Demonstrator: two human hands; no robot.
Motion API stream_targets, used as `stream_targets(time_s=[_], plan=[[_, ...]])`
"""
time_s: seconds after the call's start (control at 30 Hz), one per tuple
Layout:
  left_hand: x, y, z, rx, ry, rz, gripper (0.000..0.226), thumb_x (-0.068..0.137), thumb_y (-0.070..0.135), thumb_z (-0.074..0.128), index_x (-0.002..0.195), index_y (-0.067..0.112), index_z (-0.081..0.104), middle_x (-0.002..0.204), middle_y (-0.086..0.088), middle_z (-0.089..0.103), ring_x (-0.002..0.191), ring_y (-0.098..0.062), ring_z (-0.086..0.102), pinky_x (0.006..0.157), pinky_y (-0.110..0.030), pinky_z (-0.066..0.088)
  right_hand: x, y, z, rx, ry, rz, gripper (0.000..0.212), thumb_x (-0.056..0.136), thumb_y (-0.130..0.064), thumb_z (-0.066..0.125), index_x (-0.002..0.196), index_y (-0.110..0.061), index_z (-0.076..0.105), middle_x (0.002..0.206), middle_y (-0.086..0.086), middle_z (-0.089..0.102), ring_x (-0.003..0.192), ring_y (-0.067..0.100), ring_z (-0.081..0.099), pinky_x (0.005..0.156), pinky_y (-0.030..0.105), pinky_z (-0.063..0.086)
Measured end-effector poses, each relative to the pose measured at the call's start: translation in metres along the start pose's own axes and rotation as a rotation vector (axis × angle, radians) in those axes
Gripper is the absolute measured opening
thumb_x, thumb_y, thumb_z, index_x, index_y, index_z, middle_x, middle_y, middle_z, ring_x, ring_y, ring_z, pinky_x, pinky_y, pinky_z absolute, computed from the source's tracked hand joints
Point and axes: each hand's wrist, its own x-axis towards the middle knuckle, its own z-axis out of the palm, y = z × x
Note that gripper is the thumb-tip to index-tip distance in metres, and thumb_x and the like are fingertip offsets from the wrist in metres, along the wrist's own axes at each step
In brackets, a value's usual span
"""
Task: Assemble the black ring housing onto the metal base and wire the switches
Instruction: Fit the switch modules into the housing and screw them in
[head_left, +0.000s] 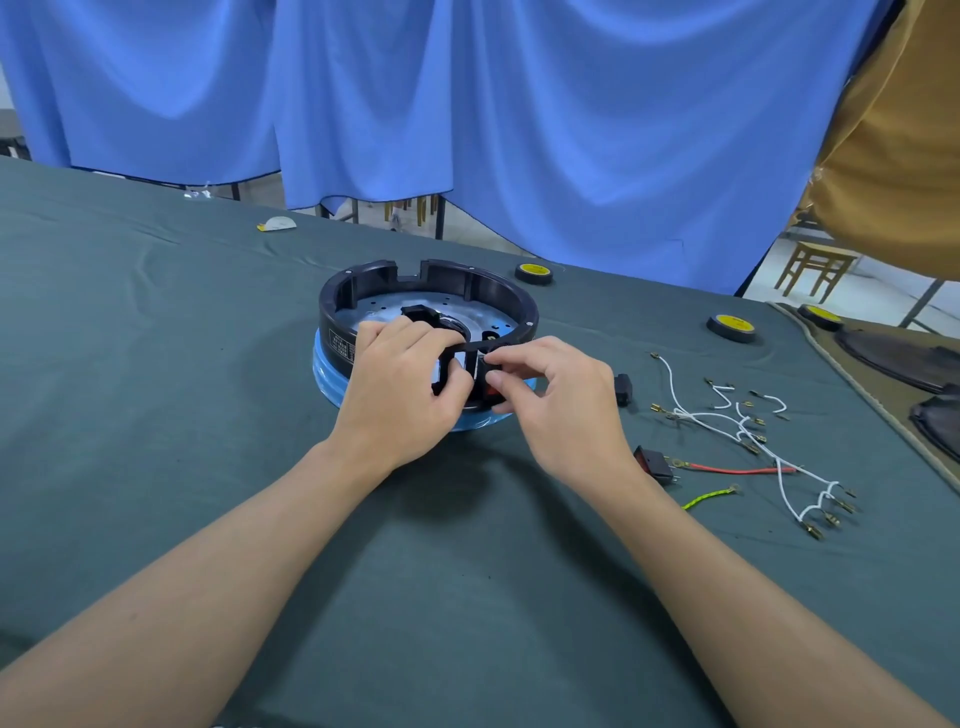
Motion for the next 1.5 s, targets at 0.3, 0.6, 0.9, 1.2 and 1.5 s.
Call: stream_targets(time_s=[0.3, 0.6, 0.9, 1.2, 1.5], plan=[[0.000, 0.002, -0.003, -0.030, 0.005, -0.002, 0.035, 0.086, 0.026, 0.049, 0.093, 0.003, 0.074, 0.080, -0.003, 0.070, 0.075, -0.028, 0.061, 0.082, -0.030, 0.027, 0.010, -0.004, 0.003, 0.115, 0.019, 0.076, 0.010, 0.085, 0.003, 0.068, 0.091, -0.002, 0.074, 0.082, 0.001, 0.067, 0.063, -0.002, 0.066, 0.064, 0.006, 0.049], [-0.002, -0.003, -0.007, 0.065, -0.077, 0.066, 0.052, 0.079, 0.051, 0.057, 0.105, 0.008, 0.072, 0.088, 0.000, 0.069, 0.085, -0.025, 0.061, 0.081, -0.025, 0.023, 0.010, -0.003, 0.006, 0.108, 0.064, 0.165, 0.016, 0.083, -0.007, 0.071, 0.082, -0.022, 0.072, 0.077, -0.011, 0.070, 0.070, 0.002, 0.067, 0.075, 0.013, 0.052], [-0.001, -0.004, -0.006, 0.078, -0.065, 0.057, 0.047, 0.076, 0.047, 0.070, 0.104, 0.009, 0.072, 0.089, 0.000, 0.070, 0.085, -0.026, 0.062, 0.080, -0.027, 0.025, 0.010, -0.002, 0.007, 0.194, 0.078, 0.191, 0.018, 0.083, -0.006, 0.072, 0.081, -0.023, 0.072, 0.080, -0.009, 0.073, 0.074, 0.000, 0.068, 0.076, 0.015, 0.053], [-0.001, -0.004, -0.004, 0.059, -0.042, 0.046, 0.044, 0.078, 0.045, 0.069, 0.103, 0.009, 0.073, 0.088, -0.001, 0.070, 0.084, -0.027, 0.062, 0.081, -0.029, 0.027, 0.010, 0.000, 0.009, 0.128, 0.086, 0.135, 0.018, 0.085, -0.005, 0.069, 0.081, -0.023, 0.070, 0.085, -0.006, 0.069, 0.074, -0.002, 0.063, 0.074, 0.011, 0.048], [0.000, -0.003, -0.003, 0.050, -0.034, 0.023, 0.044, 0.076, 0.046, 0.071, 0.099, 0.009, 0.073, 0.086, -0.001, 0.071, 0.082, -0.026, 0.063, 0.080, -0.030, 0.029, 0.019, 0.007, 0.001, -0.004, 0.075, 0.069, 0.011, 0.084, -0.015, 0.072, 0.088, -0.025, 0.075, 0.097, -0.010, 0.058, 0.100, 0.010, 0.051, 0.086, 0.022, 0.042]])
